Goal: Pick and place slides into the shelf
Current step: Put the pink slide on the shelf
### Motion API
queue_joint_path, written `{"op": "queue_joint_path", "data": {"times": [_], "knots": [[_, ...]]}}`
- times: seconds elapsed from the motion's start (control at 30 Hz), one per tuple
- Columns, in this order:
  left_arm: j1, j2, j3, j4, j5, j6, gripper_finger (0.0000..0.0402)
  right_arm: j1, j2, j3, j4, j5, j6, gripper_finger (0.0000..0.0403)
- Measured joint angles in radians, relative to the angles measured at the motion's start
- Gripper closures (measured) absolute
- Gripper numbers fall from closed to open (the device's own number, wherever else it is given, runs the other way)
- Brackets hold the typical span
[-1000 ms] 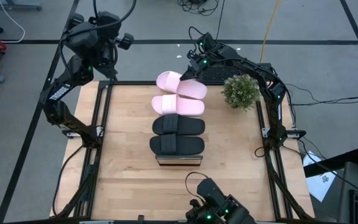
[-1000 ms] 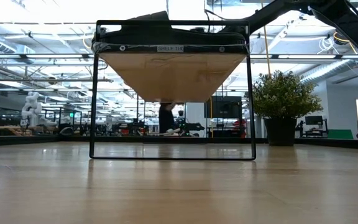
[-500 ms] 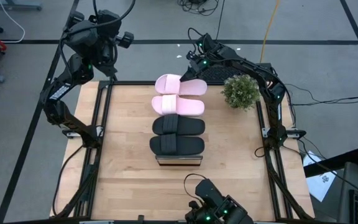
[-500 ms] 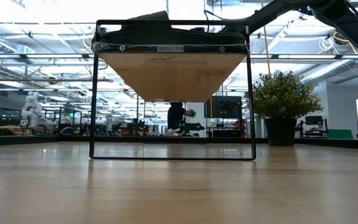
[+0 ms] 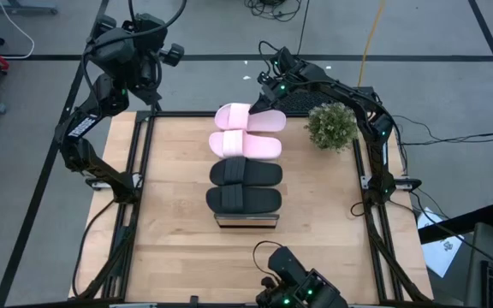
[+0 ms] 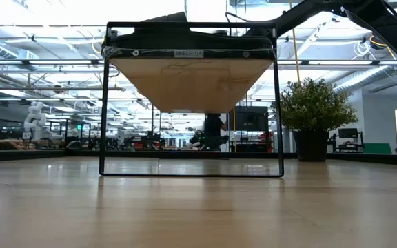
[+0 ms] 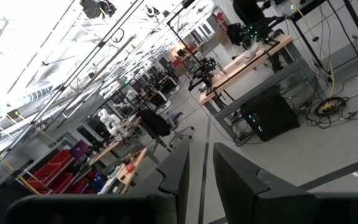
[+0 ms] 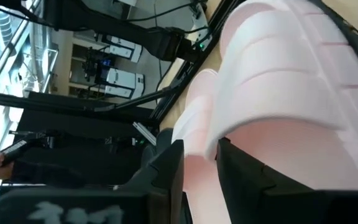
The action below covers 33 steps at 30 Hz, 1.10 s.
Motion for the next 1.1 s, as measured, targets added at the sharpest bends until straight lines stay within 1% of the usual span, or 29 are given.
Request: {"op": "queue_joint_path", "data": {"times": [0.2, 0.33, 0.5, 0.6, 0.67, 0.97, 1.1], "knots": [[0.000, 0.000, 0.000, 0.000, 0.018, -0.001, 0.0321, 0.000, 0.000, -0.003, 0.001, 0.008, -0.001, 0.0305], [0.000, 0.000, 0.000, 0.000, 0.024, -0.003, 0.0321, 0.000, -0.003, -0.035, 0.006, 0.010, -0.003, 0.0290], [0.000, 0.000, 0.000, 0.000, 0.024, -0.007, 0.0321, 0.000, -0.004, -0.050, 0.031, -0.015, 0.031, 0.0277], [0.000, 0.000, 0.000, 0.000, 0.024, -0.008, 0.0321, -0.001, -0.003, -0.052, 0.088, -0.048, 0.085, 0.0276], [0.000, 0.000, 0.000, 0.000, 0.024, -0.008, 0.0321, -0.001, -0.003, -0.052, 0.107, -0.051, 0.093, 0.0277], [0.000, 0.000, 0.000, 0.000, 0.024, -0.008, 0.0321, 0.000, -0.003, -0.052, 0.093, -0.057, 0.099, 0.0286], [0.000, 0.000, 0.000, 0.000, 0.024, -0.006, 0.0321, -0.007, -0.003, -0.052, 0.096, -0.081, 0.116, 0.0286]]}}
